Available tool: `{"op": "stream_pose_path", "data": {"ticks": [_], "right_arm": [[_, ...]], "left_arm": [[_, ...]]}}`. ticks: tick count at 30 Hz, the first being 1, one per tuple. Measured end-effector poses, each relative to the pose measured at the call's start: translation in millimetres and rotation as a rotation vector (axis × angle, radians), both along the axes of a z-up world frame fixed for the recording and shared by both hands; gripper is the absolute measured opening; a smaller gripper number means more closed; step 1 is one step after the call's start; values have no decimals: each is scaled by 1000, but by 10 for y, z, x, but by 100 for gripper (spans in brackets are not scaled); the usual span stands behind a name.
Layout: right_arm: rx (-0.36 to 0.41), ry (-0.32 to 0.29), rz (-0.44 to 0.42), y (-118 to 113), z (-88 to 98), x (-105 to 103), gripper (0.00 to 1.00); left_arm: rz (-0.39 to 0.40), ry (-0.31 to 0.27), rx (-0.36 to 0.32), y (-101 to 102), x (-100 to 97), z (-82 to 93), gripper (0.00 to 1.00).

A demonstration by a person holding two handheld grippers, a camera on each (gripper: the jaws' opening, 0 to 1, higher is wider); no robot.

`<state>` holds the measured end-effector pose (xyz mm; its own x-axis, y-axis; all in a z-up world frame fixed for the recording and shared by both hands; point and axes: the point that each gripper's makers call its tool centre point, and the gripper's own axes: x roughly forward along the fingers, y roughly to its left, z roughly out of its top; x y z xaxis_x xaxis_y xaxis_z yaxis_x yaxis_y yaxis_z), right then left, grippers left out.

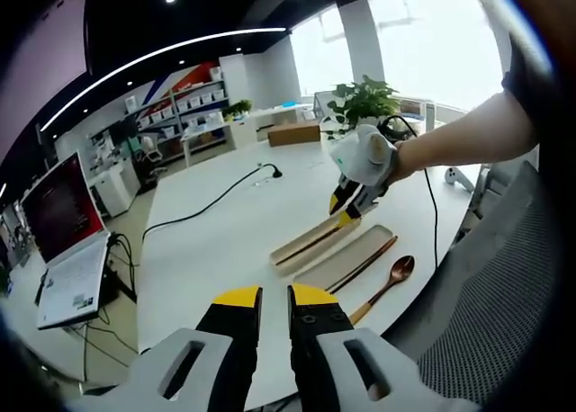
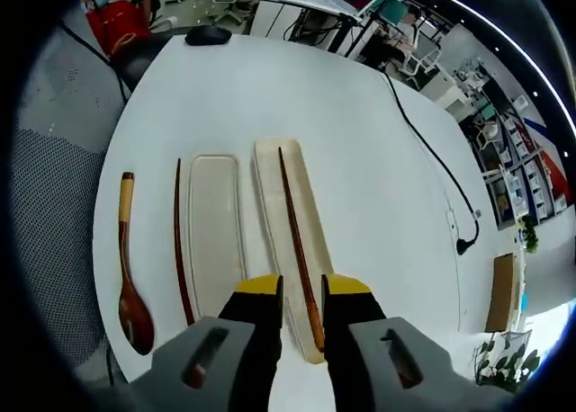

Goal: Arrange the utensils inside the cutlery case until each visible utensil rests in its matching compartment.

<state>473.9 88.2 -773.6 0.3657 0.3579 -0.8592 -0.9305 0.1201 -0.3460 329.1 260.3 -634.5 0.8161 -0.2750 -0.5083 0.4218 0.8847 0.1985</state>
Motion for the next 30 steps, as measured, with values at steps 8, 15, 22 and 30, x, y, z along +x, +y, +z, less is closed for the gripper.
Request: {"op": "stream_pose_path", "data": {"ticks": [8, 15, 22, 30], "right_arm": [[69, 32, 66, 85, 4, -264, 16], [110, 62, 60, 113, 22, -365, 15], [124, 100, 83, 152, 16, -481, 17], [85, 180, 144, 126, -156, -719, 16]], "left_arm": [[2, -10, -2, 1, 0, 24, 11], [-5, -12, 7, -5, -3, 20, 11], [-16, -12, 1, -27, -8, 25, 11], [-12, -10, 6, -15, -9, 15, 11]]}}
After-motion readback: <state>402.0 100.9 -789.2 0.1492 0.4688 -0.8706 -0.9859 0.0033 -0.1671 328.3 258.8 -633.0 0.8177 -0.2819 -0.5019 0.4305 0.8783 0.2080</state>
